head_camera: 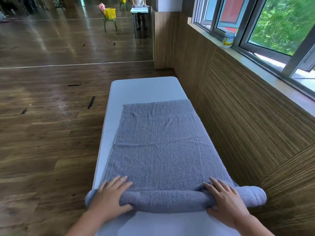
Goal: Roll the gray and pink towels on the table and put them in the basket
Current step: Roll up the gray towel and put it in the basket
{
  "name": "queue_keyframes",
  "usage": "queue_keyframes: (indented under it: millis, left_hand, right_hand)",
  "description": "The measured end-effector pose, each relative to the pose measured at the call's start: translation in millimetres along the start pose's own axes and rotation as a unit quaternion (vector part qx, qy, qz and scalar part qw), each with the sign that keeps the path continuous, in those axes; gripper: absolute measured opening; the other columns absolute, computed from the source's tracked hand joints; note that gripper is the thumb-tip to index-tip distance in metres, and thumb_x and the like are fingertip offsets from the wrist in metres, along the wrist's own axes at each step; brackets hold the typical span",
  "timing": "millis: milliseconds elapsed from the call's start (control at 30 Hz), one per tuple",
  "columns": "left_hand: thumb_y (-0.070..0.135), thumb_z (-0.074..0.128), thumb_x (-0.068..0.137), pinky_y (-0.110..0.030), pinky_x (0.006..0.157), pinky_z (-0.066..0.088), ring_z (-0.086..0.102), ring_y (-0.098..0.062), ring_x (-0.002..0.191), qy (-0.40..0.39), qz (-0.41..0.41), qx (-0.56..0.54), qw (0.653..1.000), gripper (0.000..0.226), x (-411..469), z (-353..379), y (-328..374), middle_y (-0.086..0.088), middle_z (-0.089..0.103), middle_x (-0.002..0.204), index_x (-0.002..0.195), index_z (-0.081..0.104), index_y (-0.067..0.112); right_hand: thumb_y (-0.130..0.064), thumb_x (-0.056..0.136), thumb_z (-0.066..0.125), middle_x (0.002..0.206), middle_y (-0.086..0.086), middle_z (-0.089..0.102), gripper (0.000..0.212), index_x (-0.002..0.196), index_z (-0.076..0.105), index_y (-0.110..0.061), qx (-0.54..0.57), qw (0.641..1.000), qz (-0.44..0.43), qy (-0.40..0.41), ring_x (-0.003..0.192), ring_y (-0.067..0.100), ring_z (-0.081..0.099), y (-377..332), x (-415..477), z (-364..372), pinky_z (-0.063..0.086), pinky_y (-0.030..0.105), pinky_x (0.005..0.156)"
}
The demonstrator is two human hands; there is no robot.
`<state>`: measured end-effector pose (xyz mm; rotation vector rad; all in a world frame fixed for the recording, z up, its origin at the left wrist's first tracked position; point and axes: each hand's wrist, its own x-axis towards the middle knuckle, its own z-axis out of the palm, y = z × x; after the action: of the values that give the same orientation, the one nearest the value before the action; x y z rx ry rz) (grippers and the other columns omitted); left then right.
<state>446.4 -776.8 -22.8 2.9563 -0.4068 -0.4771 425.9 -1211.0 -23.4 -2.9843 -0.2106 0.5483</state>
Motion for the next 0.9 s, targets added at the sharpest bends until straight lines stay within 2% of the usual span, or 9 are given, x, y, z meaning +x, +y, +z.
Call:
queue_keyframes:
  millis: [67, 167, 333, 667, 767, 833, 900]
  left_hand:
    - [0.090, 0.042, 0.065, -0.038, 0.121, 0.000, -0.009, -0.006, 0.151, -0.045, -0.023, 0.009, 0.999, 0.098, -1, -1, -14, 0.027, -0.016, 0.156, 0.151, 0.012, 0.056]
    - [0.092, 0.043, 0.063, -0.033, 0.121, -0.001, -0.015, -0.008, 0.151, -0.047, -0.040, 0.011, 0.998, 0.101, -6, 6, -22, 0.026, -0.023, 0.156, 0.150, 0.005, 0.060]
    - [0.089, 0.041, 0.067, -0.034, 0.121, 0.003, -0.012, -0.009, 0.152, -0.001, -0.057, 0.006, 0.998, 0.094, -27, 21, -20, 0.026, -0.022, 0.157, 0.149, 0.006, 0.062]
    - [0.076, 0.046, 0.071, -0.038, 0.118, 0.018, -0.015, -0.002, 0.149, 0.020, -0.126, -0.035, 0.991, 0.083, -102, 55, 2, 0.031, -0.018, 0.157, 0.145, 0.009, 0.068]
    - [0.077, 0.044, 0.069, -0.038, 0.118, 0.019, -0.016, 0.000, 0.148, 0.023, -0.140, -0.039, 0.989, 0.083, -127, 62, 16, 0.031, -0.016, 0.158, 0.144, 0.008, 0.069]
    - [0.078, 0.043, 0.070, -0.037, 0.118, 0.016, -0.017, -0.001, 0.147, 0.015, -0.150, -0.040, 0.988, 0.083, -140, 67, 26, 0.030, -0.018, 0.157, 0.144, 0.008, 0.069]
    - [0.078, 0.045, 0.069, -0.038, 0.118, 0.016, -0.012, -0.002, 0.149, 0.014, -0.152, -0.043, 0.987, 0.083, -147, 72, 34, 0.028, -0.012, 0.159, 0.144, 0.012, 0.069]
  right_hand:
    - [-0.071, 0.041, 0.059, 0.127, -0.002, 0.066, 0.089, 0.123, 0.066, -0.037, -0.011, 0.999, 0.021, -0.035, 0.104, 0.028, 0.069, 0, 0, 4, 0.059, 0.047, 0.074]
    - [-0.070, 0.042, 0.058, 0.129, -0.003, 0.066, 0.088, 0.124, 0.065, -0.041, -0.039, 0.998, 0.008, -0.045, 0.106, 0.029, 0.069, -6, 3, 9, 0.059, 0.047, 0.074]
    - [-0.070, 0.050, 0.058, 0.136, -0.005, 0.061, 0.084, 0.132, 0.057, -0.048, -0.061, 0.997, -0.036, -0.036, 0.115, 0.027, 0.066, -5, -1, 14, 0.058, 0.046, 0.083]
    - [-0.069, 0.055, 0.059, 0.145, -0.008, 0.053, 0.082, 0.135, 0.052, -0.051, -0.051, 0.991, -0.123, -0.022, 0.125, 0.024, 0.059, 4, -22, 28, 0.053, 0.042, 0.090]
    - [-0.068, 0.055, 0.059, 0.144, -0.006, 0.055, 0.085, 0.138, 0.046, -0.053, -0.043, 0.988, -0.149, -0.026, 0.125, 0.024, 0.059, 7, -34, 31, 0.040, 0.039, 0.100]
    - [-0.068, 0.054, 0.059, 0.143, -0.005, 0.056, 0.087, 0.138, 0.044, -0.052, -0.034, 0.987, -0.155, -0.035, 0.124, 0.023, 0.059, 11, -43, 33, 0.032, 0.038, 0.100]
    - [-0.068, 0.052, 0.059, 0.141, -0.004, 0.057, 0.086, 0.136, 0.050, -0.050, -0.031, 0.986, -0.157, -0.042, 0.122, 0.023, 0.061, 15, -51, 35, 0.041, 0.039, 0.099]
